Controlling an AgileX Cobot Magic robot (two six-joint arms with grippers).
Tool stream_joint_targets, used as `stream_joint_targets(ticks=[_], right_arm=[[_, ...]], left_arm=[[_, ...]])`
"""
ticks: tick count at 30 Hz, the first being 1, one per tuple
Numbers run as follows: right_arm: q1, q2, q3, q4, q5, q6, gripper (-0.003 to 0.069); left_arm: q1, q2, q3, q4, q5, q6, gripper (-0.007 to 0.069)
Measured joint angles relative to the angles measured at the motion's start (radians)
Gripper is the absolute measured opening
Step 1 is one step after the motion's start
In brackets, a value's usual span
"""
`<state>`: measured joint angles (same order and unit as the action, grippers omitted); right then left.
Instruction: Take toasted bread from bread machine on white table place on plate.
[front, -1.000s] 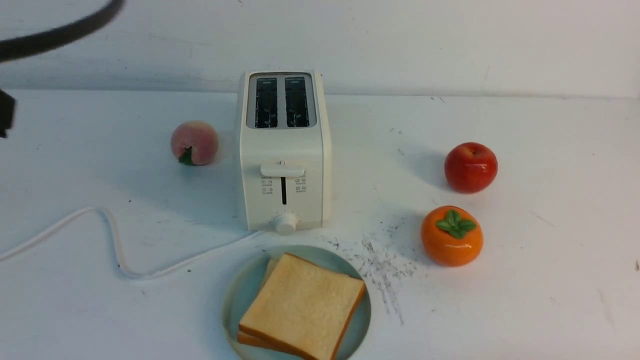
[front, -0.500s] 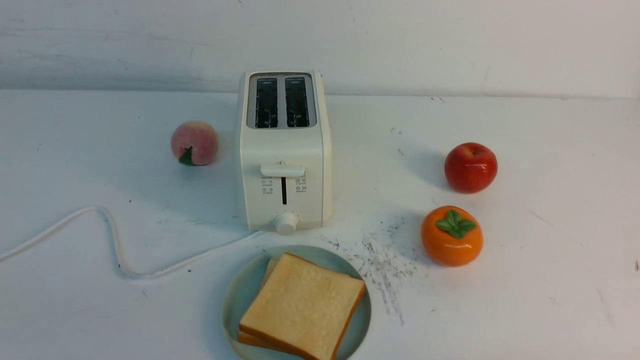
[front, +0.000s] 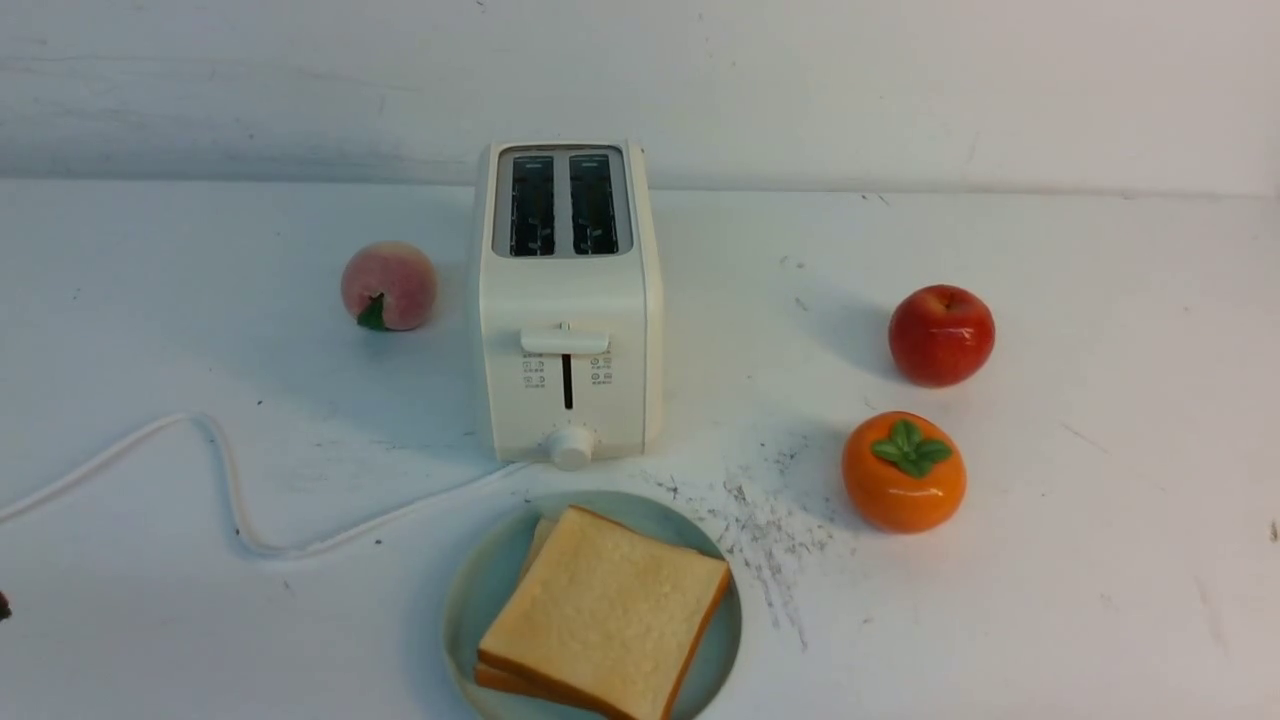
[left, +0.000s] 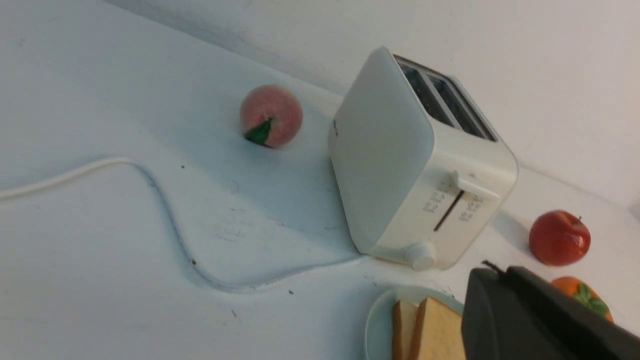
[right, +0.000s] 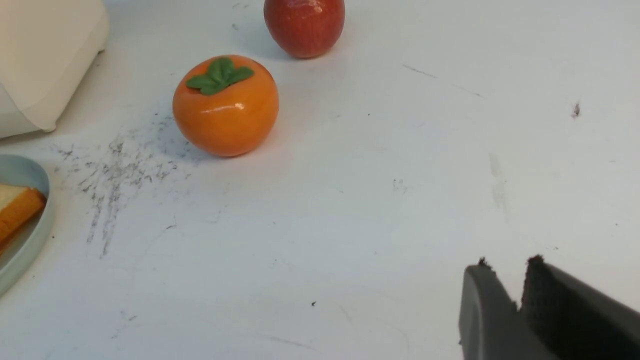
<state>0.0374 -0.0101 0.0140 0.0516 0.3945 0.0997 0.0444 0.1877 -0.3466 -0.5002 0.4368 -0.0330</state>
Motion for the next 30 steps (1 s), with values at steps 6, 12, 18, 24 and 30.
stream_joint_targets(ticks=[6, 12, 18, 24, 30], right_arm=[[0.000, 0.000, 0.000, 0.000, 0.000, 0.000, 0.0129], [0.000, 0.000, 0.000, 0.000, 0.000, -0.001, 0.0138], [0.000, 0.000, 0.000, 0.000, 0.000, -0.001, 0.0146], [0.000, 0.000, 0.000, 0.000, 0.000, -0.001, 0.0153], [0.000, 0.000, 0.000, 0.000, 0.000, -0.001, 0.0158]], left_arm=[[0.000, 0.001, 0.007, -0.013, -0.026, 0.000, -0.0014], [0.000, 0.001, 0.008, -0.014, -0.028, 0.000, -0.0014], [0.000, 0.001, 0.008, -0.014, -0.028, 0.000, -0.0014], [0.000, 0.001, 0.008, 0.002, -0.029, 0.005, -0.0014], [0.000, 0.001, 0.045, 0.012, -0.075, 0.009, -0.0013]])
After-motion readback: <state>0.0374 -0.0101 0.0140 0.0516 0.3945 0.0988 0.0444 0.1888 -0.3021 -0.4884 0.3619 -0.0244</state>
